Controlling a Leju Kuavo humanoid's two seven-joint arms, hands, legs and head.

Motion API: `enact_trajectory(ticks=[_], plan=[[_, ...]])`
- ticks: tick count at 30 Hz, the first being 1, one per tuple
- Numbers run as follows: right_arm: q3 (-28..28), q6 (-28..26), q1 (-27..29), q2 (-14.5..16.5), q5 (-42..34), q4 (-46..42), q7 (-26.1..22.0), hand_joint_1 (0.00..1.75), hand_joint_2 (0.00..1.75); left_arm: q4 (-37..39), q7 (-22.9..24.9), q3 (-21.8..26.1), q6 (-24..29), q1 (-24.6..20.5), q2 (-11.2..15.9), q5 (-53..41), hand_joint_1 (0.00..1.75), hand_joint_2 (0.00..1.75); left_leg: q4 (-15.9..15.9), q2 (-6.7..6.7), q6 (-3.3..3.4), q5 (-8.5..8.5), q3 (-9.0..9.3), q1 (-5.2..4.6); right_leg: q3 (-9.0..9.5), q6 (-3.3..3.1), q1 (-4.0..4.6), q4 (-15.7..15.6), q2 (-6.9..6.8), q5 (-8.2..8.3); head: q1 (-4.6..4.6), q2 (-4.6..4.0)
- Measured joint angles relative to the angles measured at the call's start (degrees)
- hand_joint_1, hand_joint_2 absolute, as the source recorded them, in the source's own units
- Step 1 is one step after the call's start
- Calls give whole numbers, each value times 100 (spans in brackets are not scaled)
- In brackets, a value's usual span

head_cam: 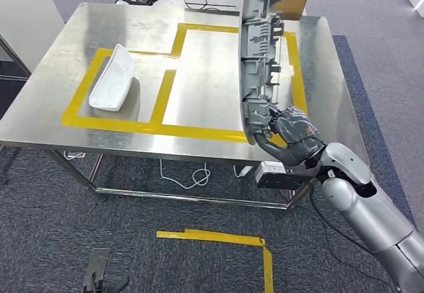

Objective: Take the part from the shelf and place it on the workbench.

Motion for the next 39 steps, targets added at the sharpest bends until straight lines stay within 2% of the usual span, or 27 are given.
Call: enact_trajectory(ticks=[1,2,3,4,5,6,7,9,11,14,15,16,17,19,20,21,24,26,27,29,30,31,32,34,35,36,39], plan=[[9,2,49,-1,2,35,-10,175,175,0,0,0,-1,26,-1,10,0,175,0,-6,-7,-49,69,2,-74,8,-3,54,-1,121,1,0],[16,5,85,-1,2,60,-14,175,175,0,0,0,-1,39,-1,15,0,175,1,-13,-18,-98,138,4,-66,15,-9,-115,-5,376,1,0],[19,7,105,-1,2,78,-16,175,175,0,0,-1,-1,38,-1,16,0,175,2,-21,-34,-149,206,6,5,20,-16,-461,-15,700,2,0],[16,8,106,-1,2,91,-16,175,175,0,-1,-1,-1,30,-1,17,0,175,-8,-27,-55,-190,258,8,88,26,-18,-779,-28,943,-2,0],[10,5,94,-1,2,102,-18,175,175,0,-3,-2,-1,18,1,18,0,175,-3,-31,-79,-222,289,0,187,26,-11,-1051,-34,1107,2,1],[4,2,78,-1,2,110,-19,175,175,0,-6,-2,0,10,3,19,0,175,0,-30,-103,-242,300,-7,270,13,-1,-1218,-38,1136,9,1],[-6,-1,65,0,4,118,-19,175,175,0,-9,-2,0,7,3,22,0,175,1,-27,-125,-251,294,-15,327,-15,16,-1264,-34,1070,11,1],[-25,-10,67,0,11,125,-18,175,175,-1,-14,-2,3,-6,7,30,0,175,25,-12,-174,-295,277,-29,430,-119,14,-1393,-24,941,14,0],[-59,-38,133,-3,16,134,-19,175,175,-2,-20,-3,7,-28,16,35,0,175,229,9,-244,-458,215,-31,527,-211,-13,-1485,-28,861,-7,0],[-108,-146,291,-15,13,185,-22,175,175,-2,-32,-4,10,-14,21,48,0,175,1317,36,-322,-933,-235,-14,683,-272,-26,-1531,-32,783,-30,0],[-111,-169,348,-17,12,203,-24,175,175,-1,-32,-4,11,1,21,54,0,175,1640,38,-325,-984,-409,-12,731,-277,-23,-1531,-23,751,-32,0],[-117,-177,403,-17,11,216,-25,175,175,-1,-33,-4,14,13,22,57,0,175,1760,39,-313,-900,-517,-12,779,-277,-18,-1531,-11,719,-32,0],[-130,-178,449,-17,12,226,-25,175,175,0,-33,-4,17,19,25,59,0,175,1663,39,-288,-686,-550,-16,829,-275,-11,-1531,3,685,-32,0],[-180,-186,512,-16,23,238,-26,175,175,0,-33,-4,27,22,39,61,0,175,1015,35,-190,-78,-453,-41,924,-261,2,-1534,25,617,-28,0],[-211,-204,527,-16,31,245,-26,175,175,0,-33,-5,33,26,45,61,0,175,707,34,-139,149,-387,-59,952,-245,17,-1535,35,593,-26,0],[-243,-224,540,-16,38,252,-27,175,175,0,-32,-6,40,31,51,58,0,175,507,35,-97,269,-338,-77,967,-223,22,-1539,40,577,-26,0],[-324,-246,575,-19,45,275,-24,175,175,0,-24,-9,88,26,50,56,0,175,337,41,-29,235,-263,-85,968,-139,25,-1569,42,550,-29,0],[-393,-187,580,-25,56,305,-11,175,175,-1,-27,-10,127,-9,39,66,0,175,105,24,12,150,-142,-46,863,-82,24,-1456,28,448,-13,0],[-426,-144,574,-32,67,336,-2,175,175,-2,-34,-11,134,-23,31,70,0,175,-9,14,28,115,-75,-24,738,-55,21,-1240,24,333,-7,0],[-473,-57,569,-48,89,448,11,175,175,-2,-54,-11,122,-12,17,79,0,175,-72,0,38,86,-16,-17,364,-15,5,-512,22,34,11,0],[-483,-27,578,-52,95,518,12,175,175,-1,-68,-10,109,5,9,95,0,175,-69,0,35,68,13,-15,175,8,-2,-168,23,-49,11,0],[-489,-3,589,-54,99,594,23,175,175,-1,-91,-10,86,21,1,116,0,175,-66,0,27,43,46,-12,47,30,-10,17,21,-18,15,0],[-497,9,592,-55,111,667,45,175,175,0,-120,-9,56,27,-8,145,0,175,-60,0,15,15,83,-8,11,50,-24,-23,16,152,12,0],[-543,6,561,-56,161,853,109,175,175,-1,-182,-9,-11,10,-21,190,0,175,-39,-4,-29,-54,161,6,205,91,-56,-655,-5,698,11,0],[-578,-13,523,-56,197,987,138,175,175,-1,-202,-9,-38,-8,-24,204,0,175,-24,-10,-57,-83,185,3,345,104,-55,-983,-17,888,14,0],[-615,-42,481,-57,227,1132,150,175,175,-2,-214,-10,-54,-21,-28,213,0,175,-2,-16,-86,-102,188,-1,465,96,-50,-1237,-24,967,23,0],[-701,-117,396,-59,293,1504,130,175,175,-1,-232,-11,-84,-37,-33,234,0,175,54,-16,-149,-118,139,-17,583,-15,-26,-1446,0,847,27,0]])
